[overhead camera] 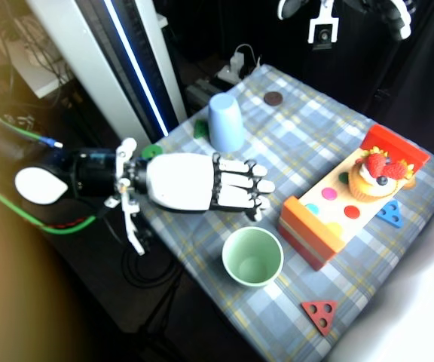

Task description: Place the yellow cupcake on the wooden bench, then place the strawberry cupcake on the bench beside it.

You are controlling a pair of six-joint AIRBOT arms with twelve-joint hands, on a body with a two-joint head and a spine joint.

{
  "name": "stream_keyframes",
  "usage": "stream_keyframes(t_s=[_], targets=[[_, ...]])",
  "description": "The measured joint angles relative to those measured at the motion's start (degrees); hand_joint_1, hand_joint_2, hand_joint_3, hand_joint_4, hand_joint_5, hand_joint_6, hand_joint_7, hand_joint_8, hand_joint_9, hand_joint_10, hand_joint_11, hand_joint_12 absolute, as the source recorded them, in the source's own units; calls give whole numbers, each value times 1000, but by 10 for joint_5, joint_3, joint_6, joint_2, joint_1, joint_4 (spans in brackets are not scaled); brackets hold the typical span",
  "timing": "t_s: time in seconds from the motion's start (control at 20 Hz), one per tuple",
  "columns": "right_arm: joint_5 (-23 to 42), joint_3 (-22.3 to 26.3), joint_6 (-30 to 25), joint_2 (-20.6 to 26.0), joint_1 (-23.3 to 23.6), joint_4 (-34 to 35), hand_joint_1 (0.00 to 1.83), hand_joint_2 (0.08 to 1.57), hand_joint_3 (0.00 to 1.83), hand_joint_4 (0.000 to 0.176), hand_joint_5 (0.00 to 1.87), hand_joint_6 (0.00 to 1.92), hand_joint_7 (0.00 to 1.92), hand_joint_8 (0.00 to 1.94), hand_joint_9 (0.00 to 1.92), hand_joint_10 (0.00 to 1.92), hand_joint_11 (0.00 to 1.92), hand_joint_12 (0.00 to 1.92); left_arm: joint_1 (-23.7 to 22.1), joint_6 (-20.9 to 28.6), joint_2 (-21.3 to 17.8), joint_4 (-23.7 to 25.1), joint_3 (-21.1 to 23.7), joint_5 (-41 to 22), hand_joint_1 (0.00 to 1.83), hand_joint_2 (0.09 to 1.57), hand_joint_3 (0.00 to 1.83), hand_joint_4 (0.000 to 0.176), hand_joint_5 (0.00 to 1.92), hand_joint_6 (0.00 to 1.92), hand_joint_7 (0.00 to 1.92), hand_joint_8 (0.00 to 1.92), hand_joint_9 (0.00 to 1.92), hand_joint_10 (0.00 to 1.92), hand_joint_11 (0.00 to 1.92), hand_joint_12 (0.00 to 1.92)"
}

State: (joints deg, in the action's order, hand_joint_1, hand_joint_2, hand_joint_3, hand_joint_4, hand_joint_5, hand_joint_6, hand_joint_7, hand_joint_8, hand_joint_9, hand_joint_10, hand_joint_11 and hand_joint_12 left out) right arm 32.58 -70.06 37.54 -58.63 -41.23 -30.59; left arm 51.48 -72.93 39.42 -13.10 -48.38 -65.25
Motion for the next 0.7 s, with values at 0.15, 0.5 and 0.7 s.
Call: stream_keyframes(t_s=[0.15, 0.5, 0.7], targets=[[1, -10, -7, -5, 4, 3, 1039, 974, 5, 16, 619, 5, 944, 371, 879, 1218, 806, 1657, 2, 4, 0, -4, 0, 0, 772, 819, 0, 176, 0, 0, 68, 1, 134, 8, 0, 521], [3, -12, -9, -12, 4, 9, 945, 919, 0, 0, 778, 0, 833, 797, 808, 1420, 765, 1779, 22, 11, 0, -19, 0, -7, 779, 831, 0, 176, 0, 0, 72, 1, 122, 2, 0, 489], [3, -13, -16, -12, 4, 9, 986, 839, 0, 27, 534, 0, 543, 768, 513, 1362, 473, 1744, 24, 15, 0, -23, 0, -11, 753, 848, 1, 176, 0, 0, 65, 3, 103, 10, 0, 405]])
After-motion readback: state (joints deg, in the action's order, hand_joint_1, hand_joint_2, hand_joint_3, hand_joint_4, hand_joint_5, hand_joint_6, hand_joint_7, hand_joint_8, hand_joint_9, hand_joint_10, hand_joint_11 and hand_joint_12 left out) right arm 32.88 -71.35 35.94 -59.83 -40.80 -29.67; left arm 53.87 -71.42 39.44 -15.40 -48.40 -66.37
